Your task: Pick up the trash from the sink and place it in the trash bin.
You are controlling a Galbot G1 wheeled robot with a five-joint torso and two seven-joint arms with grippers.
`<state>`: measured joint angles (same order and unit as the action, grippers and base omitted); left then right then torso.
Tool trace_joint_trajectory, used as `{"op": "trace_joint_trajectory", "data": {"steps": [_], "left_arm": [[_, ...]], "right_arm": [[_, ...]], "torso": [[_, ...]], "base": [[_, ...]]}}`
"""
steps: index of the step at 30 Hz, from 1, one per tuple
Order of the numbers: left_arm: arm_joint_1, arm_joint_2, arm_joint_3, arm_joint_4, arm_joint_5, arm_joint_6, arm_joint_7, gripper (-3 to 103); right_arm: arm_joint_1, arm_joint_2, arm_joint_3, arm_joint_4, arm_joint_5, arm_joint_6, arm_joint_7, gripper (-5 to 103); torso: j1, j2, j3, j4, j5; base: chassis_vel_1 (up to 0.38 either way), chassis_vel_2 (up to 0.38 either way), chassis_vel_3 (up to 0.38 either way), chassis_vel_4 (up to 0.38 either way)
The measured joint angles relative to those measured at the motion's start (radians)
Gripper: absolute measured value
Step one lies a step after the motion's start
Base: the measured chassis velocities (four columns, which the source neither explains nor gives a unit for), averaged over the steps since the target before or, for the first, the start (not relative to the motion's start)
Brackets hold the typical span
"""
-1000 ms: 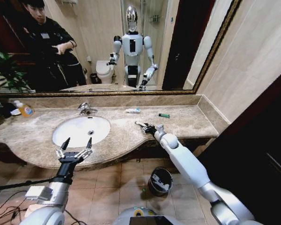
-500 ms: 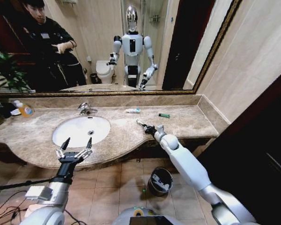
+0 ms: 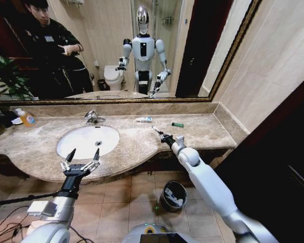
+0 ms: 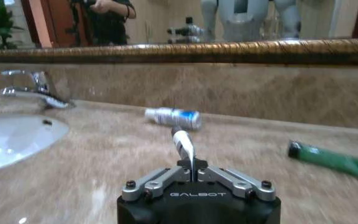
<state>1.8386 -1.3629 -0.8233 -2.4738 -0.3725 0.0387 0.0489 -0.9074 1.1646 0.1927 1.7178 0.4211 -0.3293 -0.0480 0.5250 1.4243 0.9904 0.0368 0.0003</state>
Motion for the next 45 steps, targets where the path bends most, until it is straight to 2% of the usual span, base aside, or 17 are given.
{"op": "trace_joint_trajectory", "data": {"steps": [7,12,16,22,24,27,36,38,40,45], "left_arm": [[0.0,0.0,0.0,0.0,0.0,0.0,0.0,100],[0.0,0.0,0.0,0.0,0.0,0.0,0.0,100],[0.0,0.0,0.0,0.0,0.0,0.0,0.0,100],[0.0,0.0,0.0,0.0,0.0,0.0,0.0,100],[0.0,0.0,0.0,0.0,0.0,0.0,0.0,100],[0.0,0.0,0.0,0.0,0.0,0.0,0.0,100],[0.0,0.0,0.0,0.0,0.0,0.0,0.0,100],[0.0,0.0,0.0,0.0,0.0,0.0,0.0,100],[0.0,0.0,0.0,0.0,0.0,0.0,0.0,100],[0.0,0.0,0.0,0.0,0.0,0.0,0.0,100]], "right_arm": [[-0.206,-0.065,0.085,0.203,-0.009,0.032,-0.001,1],[-0.288,-0.08,0.103,0.255,-0.01,0.068,0.001,1],[-0.429,-0.074,0.14,0.264,-0.038,0.158,0.032,1],[-0.535,-0.057,0.186,0.239,-0.049,0.243,0.029,1],[-0.585,-0.046,0.201,0.197,-0.056,0.299,0.017,1],[-0.607,-0.031,0.194,0.143,-0.062,0.319,0.01,1],[-0.576,0.066,0.149,-0.027,-0.005,0.278,0.04,1],[-0.55,0.109,0.141,-0.113,-0.028,0.272,0.046,1],[-0.544,0.117,0.14,-0.132,-0.035,0.271,0.048,1],[-0.5,0.17,0.138,-0.308,-0.098,0.29,0.055,1]], "torso": [[0.0,0.0,0.0,-0.0001,-0.0004],[0.0,0.0,0.0,0.0,0.0],[0.0,0.0,0.0,0.0,-0.0003],[0.0,0.0,0.0,-0.0001,-0.0002],[0.0,0.0,0.0,0.0,-0.0003],[0.0,0.0,0.0,-0.0001,-0.0004],[0.0,0.0,0.0,0.0,-0.0003],[0.0,0.0,0.0,0.0,-0.0004],[0.0,0.0,0.0,0.0001,-0.0004],[0.0,0.0,0.0,0.0,-0.0004]], "base": [[0.0,0.0,0.0,0.0],[0.0,0.0,0.0,0.0],[0.0,0.0,0.0,0.0],[0.0,0.0,0.0,0.0],[0.0,0.0,0.0,0.0],[0.0,0.0,0.0,0.0],[0.0,0.0,0.0,0.0],[0.0,0.0,0.0,0.0],[0.0,0.0,0.0,0.0],[0.0,0.0,0.0,0.0]]}}
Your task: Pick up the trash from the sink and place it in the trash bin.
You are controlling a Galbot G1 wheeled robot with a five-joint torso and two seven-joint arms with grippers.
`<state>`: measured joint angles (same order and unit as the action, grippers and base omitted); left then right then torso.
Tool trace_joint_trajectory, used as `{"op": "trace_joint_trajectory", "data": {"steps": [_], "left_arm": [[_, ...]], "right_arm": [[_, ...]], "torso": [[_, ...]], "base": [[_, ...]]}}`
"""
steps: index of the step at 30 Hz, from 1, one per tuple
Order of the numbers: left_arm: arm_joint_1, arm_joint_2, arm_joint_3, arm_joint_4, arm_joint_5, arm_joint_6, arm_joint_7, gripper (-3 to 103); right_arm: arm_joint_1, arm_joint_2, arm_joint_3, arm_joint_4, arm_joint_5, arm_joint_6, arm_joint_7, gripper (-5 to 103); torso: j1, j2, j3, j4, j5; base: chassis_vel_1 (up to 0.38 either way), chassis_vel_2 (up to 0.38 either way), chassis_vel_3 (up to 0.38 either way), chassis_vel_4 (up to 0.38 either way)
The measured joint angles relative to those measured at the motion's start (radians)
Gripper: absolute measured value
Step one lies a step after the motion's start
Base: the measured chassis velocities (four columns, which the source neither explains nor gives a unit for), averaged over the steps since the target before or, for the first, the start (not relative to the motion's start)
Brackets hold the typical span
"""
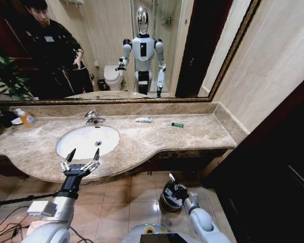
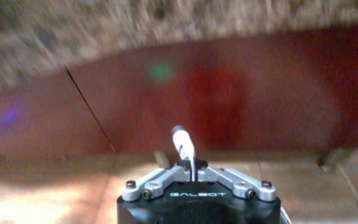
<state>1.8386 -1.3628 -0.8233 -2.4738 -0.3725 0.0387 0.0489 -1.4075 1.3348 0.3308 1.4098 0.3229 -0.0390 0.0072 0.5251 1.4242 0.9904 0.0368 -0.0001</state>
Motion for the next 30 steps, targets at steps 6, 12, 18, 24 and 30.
{"op": "trace_joint_trajectory", "data": {"steps": [6,12,18,24,30], "left_arm": [[0.0,0.0,0.0,0.0,0.0,0.0,0.0,100],[0.0,0.0,0.0,0.0,0.0,0.0,0.0,100],[0.0,0.0,0.0,0.0,0.0,0.0,0.0,100],[0.0,0.0,0.0,0.0,0.0,0.0,0.0,100],[0.0,0.0,0.0,0.0,0.0,0.0,0.0,100]], "right_arm": [[0.051,0.026,0.008,-0.14,-0.015,0.027,0.016,1],[0.082,0.034,0.005,-0.214,-0.044,0.087,0.029,15],[0.083,0.032,0.0,-0.222,-0.051,0.113,0.029,37],[0.08,0.022,-0.001,-0.224,-0.051,0.12,0.029,58],[0.077,0.02,-0.002,-0.224,-0.051,0.123,0.028,80]], "torso": [[0.0,0.0,0.0,0.0,0.0],[0.0,0.0,0.0,0.0,0.0],[0.0,0.0,0.0,0.0,0.0001],[0.0,0.0,0.0,0.0,0.0001],[0.0,0.0,0.0,0.0,0.0001]], "base": [[0.0,0.0,0.0,0.0],[0.0,0.0,0.0,0.0],[0.0,0.0,0.0,0.0],[0.0,0.0,0.0,0.0],[0.0,0.0,0.0,0.0]]}}
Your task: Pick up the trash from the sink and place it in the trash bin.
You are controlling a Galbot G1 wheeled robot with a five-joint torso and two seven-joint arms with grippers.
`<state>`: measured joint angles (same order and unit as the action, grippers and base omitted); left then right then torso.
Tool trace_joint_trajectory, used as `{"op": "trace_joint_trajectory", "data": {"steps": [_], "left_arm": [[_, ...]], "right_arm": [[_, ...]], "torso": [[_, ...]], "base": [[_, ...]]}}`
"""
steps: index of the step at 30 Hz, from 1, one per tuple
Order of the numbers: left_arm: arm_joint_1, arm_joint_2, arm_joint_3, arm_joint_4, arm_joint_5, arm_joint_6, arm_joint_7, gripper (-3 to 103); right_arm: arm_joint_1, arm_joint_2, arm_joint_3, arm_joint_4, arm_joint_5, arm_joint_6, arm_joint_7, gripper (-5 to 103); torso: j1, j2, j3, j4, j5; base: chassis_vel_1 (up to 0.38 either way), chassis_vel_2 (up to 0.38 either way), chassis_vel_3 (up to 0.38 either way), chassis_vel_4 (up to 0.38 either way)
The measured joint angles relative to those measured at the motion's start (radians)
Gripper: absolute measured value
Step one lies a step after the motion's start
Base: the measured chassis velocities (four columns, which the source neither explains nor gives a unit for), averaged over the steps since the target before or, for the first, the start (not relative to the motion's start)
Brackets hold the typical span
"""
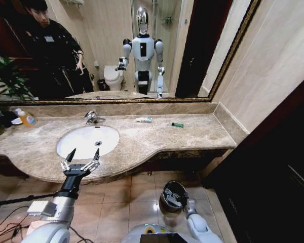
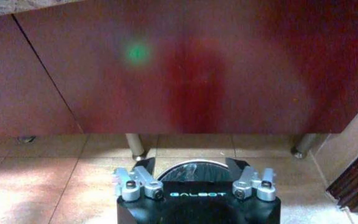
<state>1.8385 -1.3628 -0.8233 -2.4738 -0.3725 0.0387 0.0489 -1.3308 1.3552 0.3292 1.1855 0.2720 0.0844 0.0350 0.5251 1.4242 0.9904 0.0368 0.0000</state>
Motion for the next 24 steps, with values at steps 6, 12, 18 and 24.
{"op": "trace_joint_trajectory", "data": {"steps": [6,12,18,24], "left_arm": [[0.0,0.0,0.0,0.0,0.0,0.0,0.0,100],[0.0,0.0,0.0,0.0,0.0,0.0,0.0,100],[0.0,0.0,0.0,0.0,0.0,0.0,0.0,100],[0.0,0.0,0.0,0.0,0.0,0.0,0.0,100]], "right_arm": [[-0.002,0.006,-0.002,0.0,0.0,0.003,0.0,95],[-0.005,0.006,-0.003,0.005,0.0,0.004,0.0,100],[-0.011,0.001,-0.002,0.017,0.001,0.011,0.014,100],[-0.038,-0.016,-0.002,0.088,0.017,0.017,0.033,100]], "torso": [[0.0,0.0,0.0,0.0,0.0],[0.0,0.0,0.0,0.0,0.0],[0.0,0.0,0.0,0.0,0.0001],[0.0,0.0,0.0,0.0,0.0001]], "base": [[0.0,0.0,0.0,0.0],[0.0,0.0,0.0,0.0],[0.0,0.0,0.0,0.0],[0.0,0.0,0.0,0.0]]}}
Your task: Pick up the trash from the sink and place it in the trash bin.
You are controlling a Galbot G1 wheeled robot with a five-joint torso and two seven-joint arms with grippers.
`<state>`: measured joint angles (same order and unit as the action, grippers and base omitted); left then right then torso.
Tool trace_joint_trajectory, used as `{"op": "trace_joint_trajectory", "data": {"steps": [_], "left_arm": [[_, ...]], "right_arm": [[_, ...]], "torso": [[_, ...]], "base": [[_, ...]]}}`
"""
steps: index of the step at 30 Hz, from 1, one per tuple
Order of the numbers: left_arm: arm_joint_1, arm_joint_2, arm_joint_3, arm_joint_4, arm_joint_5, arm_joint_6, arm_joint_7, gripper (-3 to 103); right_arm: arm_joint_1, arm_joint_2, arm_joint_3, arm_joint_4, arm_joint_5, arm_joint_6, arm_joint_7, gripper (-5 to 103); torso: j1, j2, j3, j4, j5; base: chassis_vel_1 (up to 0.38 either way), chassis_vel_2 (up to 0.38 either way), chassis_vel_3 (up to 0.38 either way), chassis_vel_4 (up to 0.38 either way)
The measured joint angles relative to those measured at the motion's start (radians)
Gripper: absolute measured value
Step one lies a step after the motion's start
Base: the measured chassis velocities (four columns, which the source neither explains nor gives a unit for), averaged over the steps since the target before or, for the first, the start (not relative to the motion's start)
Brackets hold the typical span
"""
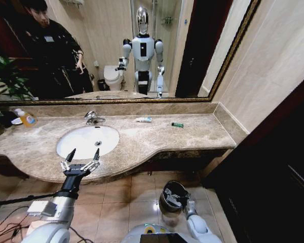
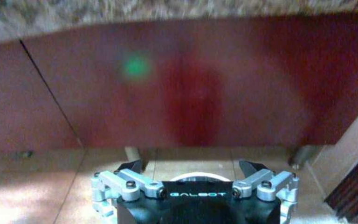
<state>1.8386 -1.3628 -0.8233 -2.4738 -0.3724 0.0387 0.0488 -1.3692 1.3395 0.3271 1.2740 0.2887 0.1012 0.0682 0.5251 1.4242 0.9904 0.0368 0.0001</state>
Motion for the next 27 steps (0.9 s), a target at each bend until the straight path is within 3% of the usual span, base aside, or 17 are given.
{"op": "trace_joint_trajectory", "data": {"steps": [12,20,27], "left_arm": [[0.0,0.0,0.0,0.0,0.0,0.0,0.0,100],[0.0,0.0,0.0,0.0,0.0,0.0,0.0,100],[0.0,0.0,0.0,0.0,0.0,0.0,0.0,100]], "right_arm": [[-0.077,-0.046,0.022,0.299,-0.035,0.05,0.079,100],[-0.104,-0.065,0.077,0.564,0.007,-0.013,0.094,100],[-0.008,-0.089,0.135,0.682,0.045,-0.156,0.045,100]], "torso": [[0.0,0.0,0.0,0.0,0.0],[0.0,0.0,0.0,0.0,-0.0001],[0.0,0.0,0.0,0.0001,0.0]], "base": [[0.0,0.0,0.0,0.0],[0.0,0.0,0.0,0.0],[0.0,0.0,0.0,0.0]]}}
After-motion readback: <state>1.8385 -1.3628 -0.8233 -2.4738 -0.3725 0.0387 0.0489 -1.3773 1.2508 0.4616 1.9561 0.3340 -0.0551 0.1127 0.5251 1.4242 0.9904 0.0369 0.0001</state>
